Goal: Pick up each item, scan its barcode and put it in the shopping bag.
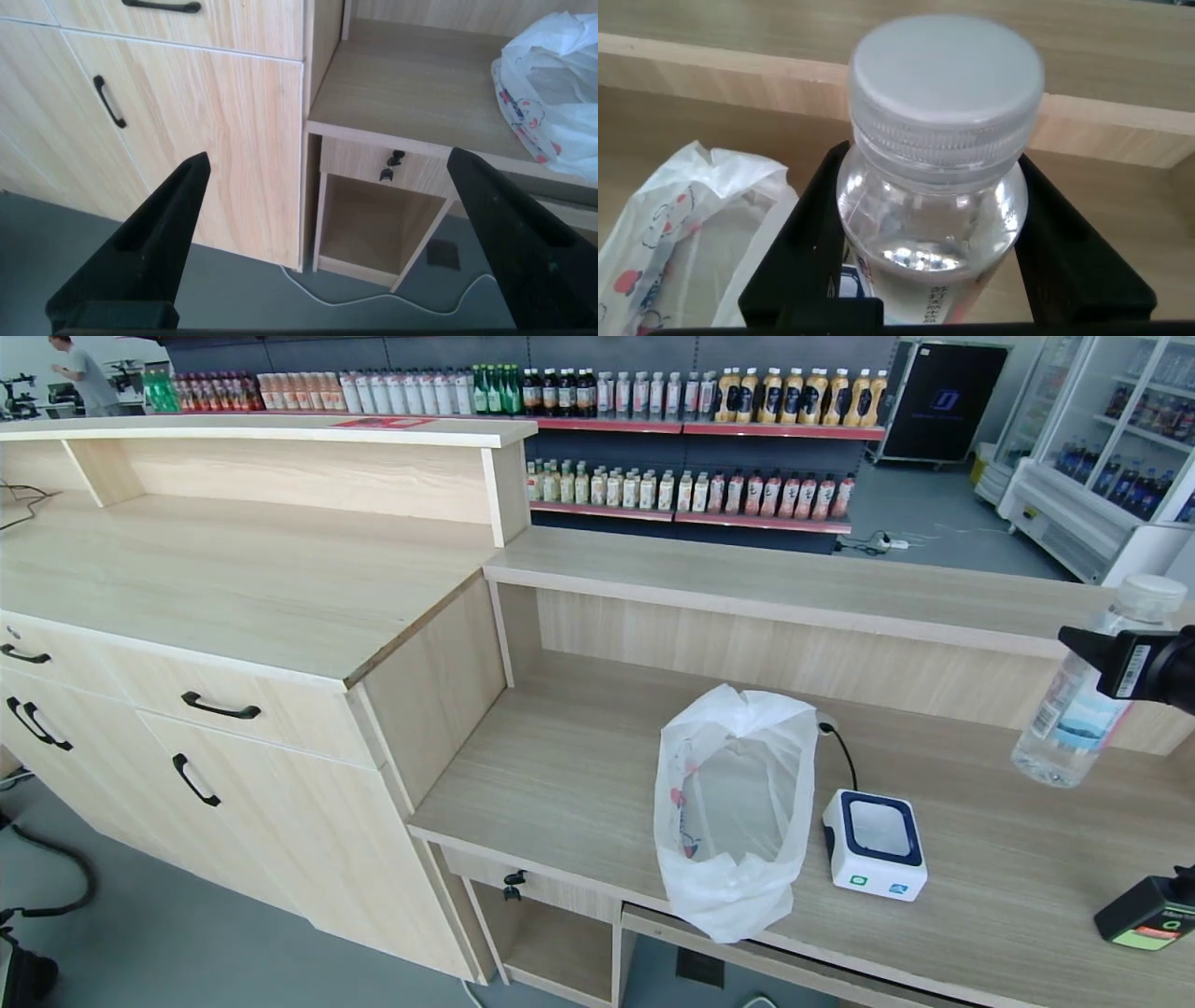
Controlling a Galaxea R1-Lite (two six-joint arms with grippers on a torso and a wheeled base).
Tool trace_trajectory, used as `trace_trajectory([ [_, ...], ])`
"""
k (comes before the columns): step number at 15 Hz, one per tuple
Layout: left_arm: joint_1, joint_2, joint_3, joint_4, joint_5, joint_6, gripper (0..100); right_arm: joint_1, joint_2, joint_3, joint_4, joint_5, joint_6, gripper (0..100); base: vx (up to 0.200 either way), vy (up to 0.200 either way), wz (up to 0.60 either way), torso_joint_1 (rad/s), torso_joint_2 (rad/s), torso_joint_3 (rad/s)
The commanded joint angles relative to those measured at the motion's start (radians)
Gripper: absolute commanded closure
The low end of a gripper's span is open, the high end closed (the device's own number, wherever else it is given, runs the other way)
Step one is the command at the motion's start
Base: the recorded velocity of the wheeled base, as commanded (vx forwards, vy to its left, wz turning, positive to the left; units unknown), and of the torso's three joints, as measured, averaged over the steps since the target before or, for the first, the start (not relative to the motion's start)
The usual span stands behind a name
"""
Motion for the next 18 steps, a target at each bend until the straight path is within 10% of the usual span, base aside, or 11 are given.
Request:
trace_trajectory([
  [1, 0.000, 0.001, 0.000, 0.000, 0.001, 0.000, 0, 0.031, -0.027, 0.001, -0.002, -0.008, -0.002, 100, 0.000, 0.000, 0.00, 0.000, 0.00, 0.000],
  [8, 0.000, 0.001, 0.000, 0.000, 0.001, 0.000, 0, 0.245, 0.130, 0.004, -0.121, -0.077, 0.031, 100, 0.000, 0.000, 0.51, 0.003, 0.00, 0.001],
  [18, 0.000, 0.001, 0.000, 0.000, 0.001, 0.000, 0, 0.311, 0.544, 0.021, -0.548, 0.032, 0.038, 100, 0.000, 0.000, 0.00, 0.000, 0.00, 0.000],
])
